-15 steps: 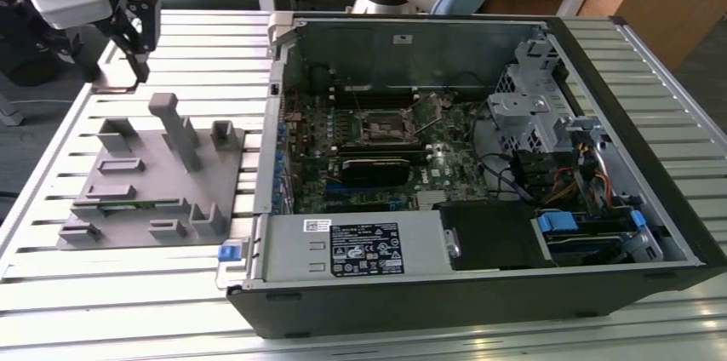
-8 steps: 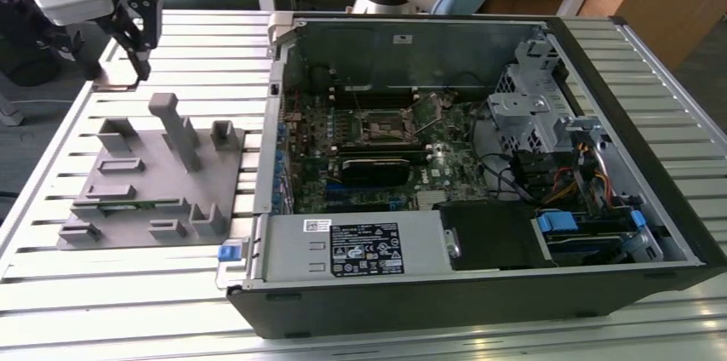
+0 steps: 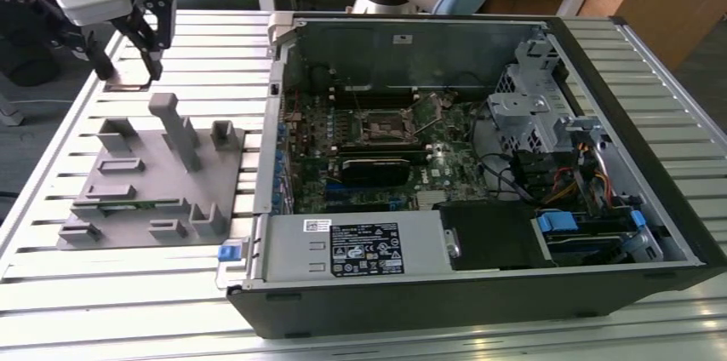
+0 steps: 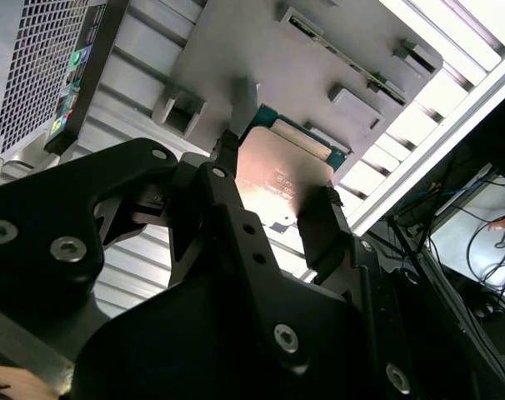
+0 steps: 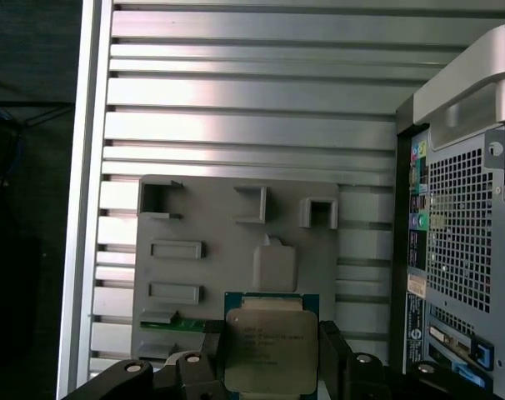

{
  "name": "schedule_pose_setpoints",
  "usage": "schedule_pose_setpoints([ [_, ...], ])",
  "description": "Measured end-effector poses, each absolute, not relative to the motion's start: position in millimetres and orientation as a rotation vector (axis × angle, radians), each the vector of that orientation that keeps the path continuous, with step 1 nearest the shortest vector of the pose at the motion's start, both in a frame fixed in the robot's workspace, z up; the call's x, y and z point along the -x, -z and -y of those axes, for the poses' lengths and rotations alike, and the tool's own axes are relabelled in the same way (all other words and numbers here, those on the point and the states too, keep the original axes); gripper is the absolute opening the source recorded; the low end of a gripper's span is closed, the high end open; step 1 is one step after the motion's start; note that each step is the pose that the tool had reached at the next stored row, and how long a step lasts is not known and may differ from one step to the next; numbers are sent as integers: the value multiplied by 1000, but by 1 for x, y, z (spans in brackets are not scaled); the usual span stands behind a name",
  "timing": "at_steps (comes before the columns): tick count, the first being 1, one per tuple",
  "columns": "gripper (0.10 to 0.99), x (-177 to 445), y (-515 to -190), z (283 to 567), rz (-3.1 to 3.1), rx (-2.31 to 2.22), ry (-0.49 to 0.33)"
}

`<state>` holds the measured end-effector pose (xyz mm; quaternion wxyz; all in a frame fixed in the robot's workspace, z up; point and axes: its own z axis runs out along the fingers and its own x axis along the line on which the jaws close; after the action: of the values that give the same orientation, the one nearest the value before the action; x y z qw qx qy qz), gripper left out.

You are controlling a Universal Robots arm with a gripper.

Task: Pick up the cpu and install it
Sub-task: 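Pick up the cpu and move it towards the insertion slot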

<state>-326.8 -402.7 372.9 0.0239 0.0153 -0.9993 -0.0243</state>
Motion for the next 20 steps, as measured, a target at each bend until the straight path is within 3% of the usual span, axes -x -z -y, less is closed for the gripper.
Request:
schedule_pose_setpoints([
  [20,541,296,-373,403,3088,-47,75],
])
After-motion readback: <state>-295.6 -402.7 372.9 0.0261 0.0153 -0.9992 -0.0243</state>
